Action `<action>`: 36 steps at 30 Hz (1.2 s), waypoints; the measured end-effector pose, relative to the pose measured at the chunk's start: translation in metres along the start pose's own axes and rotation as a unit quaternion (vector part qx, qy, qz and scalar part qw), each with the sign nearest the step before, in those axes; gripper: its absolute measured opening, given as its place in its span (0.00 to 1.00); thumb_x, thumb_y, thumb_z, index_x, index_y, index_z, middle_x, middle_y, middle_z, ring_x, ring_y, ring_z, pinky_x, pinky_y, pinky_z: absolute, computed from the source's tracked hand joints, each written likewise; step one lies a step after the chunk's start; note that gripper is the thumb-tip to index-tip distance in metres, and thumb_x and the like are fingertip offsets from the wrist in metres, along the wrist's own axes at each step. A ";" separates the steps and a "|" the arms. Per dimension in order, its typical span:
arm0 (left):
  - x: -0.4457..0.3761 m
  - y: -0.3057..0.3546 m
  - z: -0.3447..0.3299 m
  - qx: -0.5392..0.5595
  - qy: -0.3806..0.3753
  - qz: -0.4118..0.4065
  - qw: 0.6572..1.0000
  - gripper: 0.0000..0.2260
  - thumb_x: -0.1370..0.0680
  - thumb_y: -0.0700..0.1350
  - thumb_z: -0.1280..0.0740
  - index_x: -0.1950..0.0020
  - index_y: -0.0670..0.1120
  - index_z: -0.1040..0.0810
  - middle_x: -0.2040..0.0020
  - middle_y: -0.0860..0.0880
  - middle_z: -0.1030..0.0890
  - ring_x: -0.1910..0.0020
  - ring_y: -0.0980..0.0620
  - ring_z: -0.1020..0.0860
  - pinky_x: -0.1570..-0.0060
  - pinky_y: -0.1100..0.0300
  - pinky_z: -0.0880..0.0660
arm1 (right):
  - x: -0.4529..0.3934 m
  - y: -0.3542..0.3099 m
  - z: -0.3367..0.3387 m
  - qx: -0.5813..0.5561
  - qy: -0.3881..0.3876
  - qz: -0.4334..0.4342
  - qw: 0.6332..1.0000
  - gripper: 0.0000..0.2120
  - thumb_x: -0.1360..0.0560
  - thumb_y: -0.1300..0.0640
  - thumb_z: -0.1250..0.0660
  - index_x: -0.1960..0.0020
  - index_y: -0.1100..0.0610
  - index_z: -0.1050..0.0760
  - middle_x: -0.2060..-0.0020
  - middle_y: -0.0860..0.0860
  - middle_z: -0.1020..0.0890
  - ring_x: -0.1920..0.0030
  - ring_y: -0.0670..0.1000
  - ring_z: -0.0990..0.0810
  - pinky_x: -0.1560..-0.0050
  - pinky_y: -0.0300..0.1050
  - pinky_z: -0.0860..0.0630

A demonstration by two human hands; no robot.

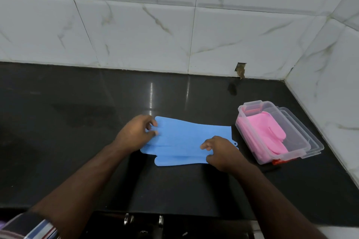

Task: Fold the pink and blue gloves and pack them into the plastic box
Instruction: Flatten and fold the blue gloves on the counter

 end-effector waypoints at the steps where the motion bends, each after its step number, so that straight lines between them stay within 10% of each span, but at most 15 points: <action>1: 0.004 0.007 -0.007 0.000 -0.043 -0.029 0.999 0.07 0.28 0.50 0.25 0.52 0.55 0.21 0.54 0.55 0.20 0.54 0.59 0.23 0.53 0.60 0.26 | 0.001 0.002 -0.001 0.008 -0.007 0.001 1.000 0.20 0.29 0.62 0.34 0.40 0.49 0.21 0.46 0.46 0.22 0.44 0.46 0.23 0.41 0.39 0.28; 5: 0.013 0.011 -0.030 -0.063 -0.154 -0.075 0.983 0.15 0.30 0.54 0.23 0.45 0.57 0.20 0.48 0.60 0.21 0.46 0.60 0.24 0.45 0.60 0.25 | -0.001 0.008 -0.004 0.020 -0.001 0.001 1.000 0.19 0.27 0.65 0.36 0.41 0.50 0.20 0.46 0.48 0.20 0.44 0.48 0.22 0.44 0.38 0.28; 14: 0.019 0.013 -0.029 -0.101 -0.117 -0.126 0.980 0.06 0.25 0.53 0.30 0.49 0.60 0.18 0.52 0.64 0.21 0.51 0.63 0.24 0.48 0.58 0.23 | 0.002 0.013 -0.003 0.062 0.022 0.028 0.997 0.15 0.22 0.59 0.37 0.39 0.49 0.20 0.44 0.48 0.21 0.40 0.51 0.25 0.40 0.47 0.27; 20: 0.027 0.035 -0.012 0.052 -0.059 -0.114 0.990 0.05 0.24 0.46 0.29 0.58 0.54 0.17 0.56 0.59 0.16 0.55 0.56 0.19 0.56 0.67 0.26 | 0.013 0.009 0.018 -0.021 0.195 0.075 0.978 0.12 0.27 0.62 0.35 0.47 0.53 0.18 0.51 0.48 0.18 0.50 0.50 0.21 0.49 0.47 0.24; 24: 0.036 0.030 -0.019 0.083 -0.113 -0.050 0.989 0.11 0.23 0.52 0.30 0.62 0.48 0.18 0.63 0.52 0.18 0.62 0.53 0.22 0.58 0.57 0.26 | 0.016 0.018 0.016 -0.022 0.111 0.066 0.991 0.09 0.29 0.57 0.33 0.52 0.50 0.17 0.55 0.45 0.18 0.53 0.46 0.21 0.48 0.46 0.23; 29: 0.022 0.000 -0.008 0.068 0.116 0.046 0.990 0.05 0.23 0.51 0.32 0.58 0.54 0.19 0.58 0.57 0.19 0.57 0.59 0.22 0.55 0.56 0.25 | 0.008 0.025 0.005 -0.031 0.069 0.035 0.997 0.14 0.28 0.55 0.33 0.44 0.47 0.20 0.51 0.42 0.22 0.46 0.46 0.23 0.43 0.44 0.26; 36: 0.015 -0.018 -0.014 0.027 -0.019 0.192 0.981 0.17 0.24 0.57 0.32 0.51 0.44 0.20 0.57 0.45 0.16 0.58 0.46 0.18 0.57 0.50 0.21 | -0.026 0.025 0.015 0.032 0.121 0.032 0.992 0.22 0.25 0.55 0.35 0.31 0.51 0.27 0.32 0.50 0.26 0.31 0.55 0.30 0.31 0.53 0.33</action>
Point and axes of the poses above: each hand's wrist, its own x-axis away from the middle knuckle, its own z-axis out of the back of the hand, y = z × x, the point moved 3 cm from there along -x, towards the middle knuckle
